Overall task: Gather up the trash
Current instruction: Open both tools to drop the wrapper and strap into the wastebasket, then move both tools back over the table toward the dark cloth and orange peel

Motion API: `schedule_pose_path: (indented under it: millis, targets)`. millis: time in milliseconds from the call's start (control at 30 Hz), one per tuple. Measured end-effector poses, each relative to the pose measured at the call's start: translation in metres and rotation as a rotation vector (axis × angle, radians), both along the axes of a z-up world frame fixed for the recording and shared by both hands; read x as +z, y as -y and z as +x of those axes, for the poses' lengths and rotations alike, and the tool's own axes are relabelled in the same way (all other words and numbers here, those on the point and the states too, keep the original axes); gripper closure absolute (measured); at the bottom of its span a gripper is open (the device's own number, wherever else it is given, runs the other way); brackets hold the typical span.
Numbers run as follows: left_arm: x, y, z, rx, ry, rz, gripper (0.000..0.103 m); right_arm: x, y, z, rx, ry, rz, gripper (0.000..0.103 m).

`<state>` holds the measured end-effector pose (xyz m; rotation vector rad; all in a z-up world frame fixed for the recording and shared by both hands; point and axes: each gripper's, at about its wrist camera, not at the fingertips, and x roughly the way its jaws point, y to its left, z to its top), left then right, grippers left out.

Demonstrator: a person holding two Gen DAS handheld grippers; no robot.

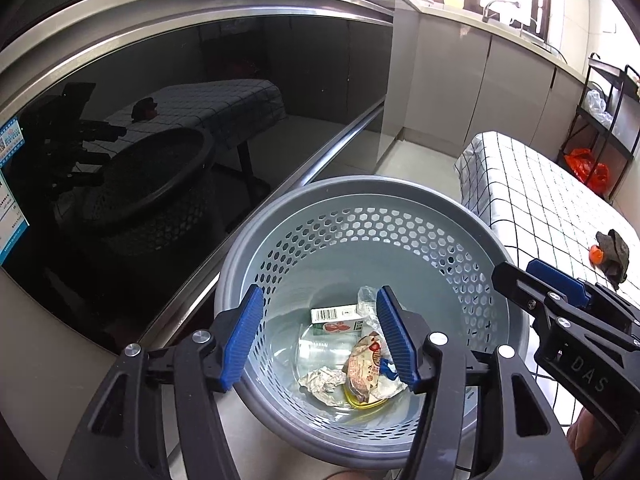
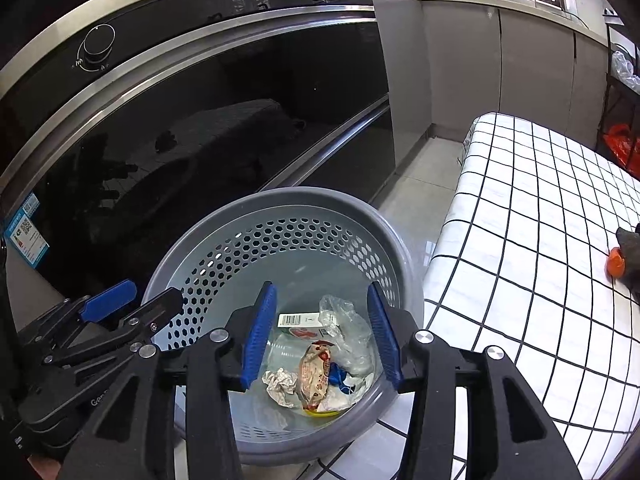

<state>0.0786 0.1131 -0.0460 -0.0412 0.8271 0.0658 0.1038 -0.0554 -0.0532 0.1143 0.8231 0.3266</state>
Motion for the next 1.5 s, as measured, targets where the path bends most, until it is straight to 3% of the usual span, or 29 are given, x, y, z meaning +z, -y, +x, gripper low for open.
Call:
schedule_pose_path:
  millis: [400, 900, 1367, 1500]
  targets:
    - [0.001, 0.011, -0.001, -0.016, 0.016, 0.024, 0.039, 0.002, 0.009, -0.006, -0.022, 0.003, 0.004, 0.058]
    - [0.002, 0.043, -0.005, -0.087, 0.03, 0.029, 0.027, 0.004, 0.046, -0.019, -0.104, 0.009, 0.006, 0.046]
    - [0.006, 0.103, -0.011, -0.196, 0.057, -0.005, 0.018, 0.007, 0.126, -0.042, -0.267, 0.046, -0.046, 0.04]
    - [0.004, 0.127, -0.006, -0.238, 0.028, -0.034, 0.018, 0.011, 0.162, -0.05, -0.337, 0.053, -0.04, 0.037]
